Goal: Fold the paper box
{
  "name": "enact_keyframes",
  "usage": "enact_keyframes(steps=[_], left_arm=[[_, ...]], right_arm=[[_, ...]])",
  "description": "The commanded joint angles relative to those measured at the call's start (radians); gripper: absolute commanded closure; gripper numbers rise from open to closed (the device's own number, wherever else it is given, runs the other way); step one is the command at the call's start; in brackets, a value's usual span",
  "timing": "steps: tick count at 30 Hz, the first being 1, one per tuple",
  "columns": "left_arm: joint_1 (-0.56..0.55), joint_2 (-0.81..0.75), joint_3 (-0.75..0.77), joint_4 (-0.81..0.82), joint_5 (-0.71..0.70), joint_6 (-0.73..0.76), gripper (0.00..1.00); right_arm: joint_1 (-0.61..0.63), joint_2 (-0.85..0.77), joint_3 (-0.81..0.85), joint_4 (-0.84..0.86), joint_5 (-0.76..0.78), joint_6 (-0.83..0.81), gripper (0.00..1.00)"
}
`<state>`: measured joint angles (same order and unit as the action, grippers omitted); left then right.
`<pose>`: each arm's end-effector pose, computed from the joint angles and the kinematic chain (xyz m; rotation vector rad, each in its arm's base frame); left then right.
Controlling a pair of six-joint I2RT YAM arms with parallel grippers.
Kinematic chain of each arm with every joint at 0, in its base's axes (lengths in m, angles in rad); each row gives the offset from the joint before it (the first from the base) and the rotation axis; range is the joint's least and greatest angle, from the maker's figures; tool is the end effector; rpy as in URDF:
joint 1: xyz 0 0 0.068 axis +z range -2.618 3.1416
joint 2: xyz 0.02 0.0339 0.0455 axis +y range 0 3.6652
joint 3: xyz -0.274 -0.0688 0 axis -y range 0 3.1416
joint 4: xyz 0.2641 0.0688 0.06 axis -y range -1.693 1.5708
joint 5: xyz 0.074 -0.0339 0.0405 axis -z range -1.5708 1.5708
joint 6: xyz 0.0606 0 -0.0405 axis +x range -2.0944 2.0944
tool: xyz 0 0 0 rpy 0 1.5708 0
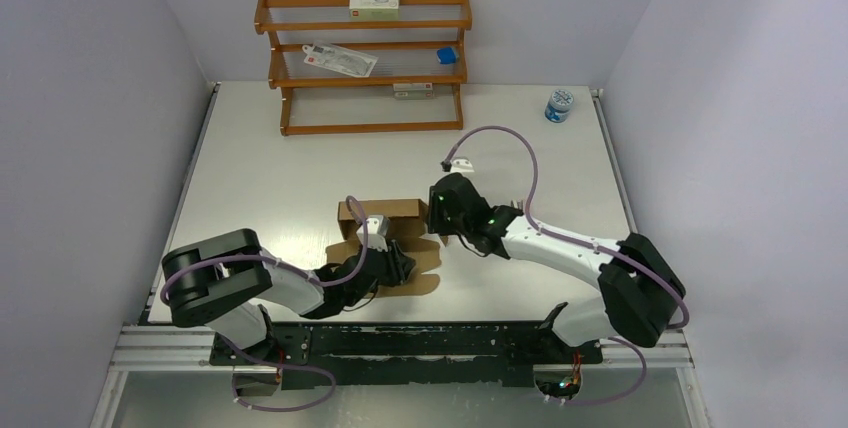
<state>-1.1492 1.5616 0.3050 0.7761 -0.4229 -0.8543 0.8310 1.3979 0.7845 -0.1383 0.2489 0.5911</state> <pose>0.1335 -0.2369 0.0951 0.0380 2.1086 -0.8265 0.2270 0.2265 0.1898 -0.1533 2.3296 0.4395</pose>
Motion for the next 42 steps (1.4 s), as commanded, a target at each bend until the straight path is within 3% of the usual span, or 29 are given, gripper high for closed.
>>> enact_keyframes(steps=[1,9,29,42], left_arm=[[-0.008,-0.005,-0.025,-0.079,-0.018,-0.005,0.61],[-0.009,0.015,-0.008,-0.067,-0.001,0.008,0.61],[-0.014,-0.004,-0.049,0.096,-0.012,0.152,0.54],[-0.014,-0.016,-0.078,0.237,-0.053,0.275,0.36]], right_arm=[[-0.025,-0.060,-0.033,-0.015,-0.028,-0.013,0.62],[-0.028,-0.069,-0.058,0.025,-0.159,-0.006,0.68],[-0.029,-0.013,-0.115,0.237,-0.292,0.103,0.64],[-0.033,0.010,-0.124,0.269,-0.324,0.131,0.63]])
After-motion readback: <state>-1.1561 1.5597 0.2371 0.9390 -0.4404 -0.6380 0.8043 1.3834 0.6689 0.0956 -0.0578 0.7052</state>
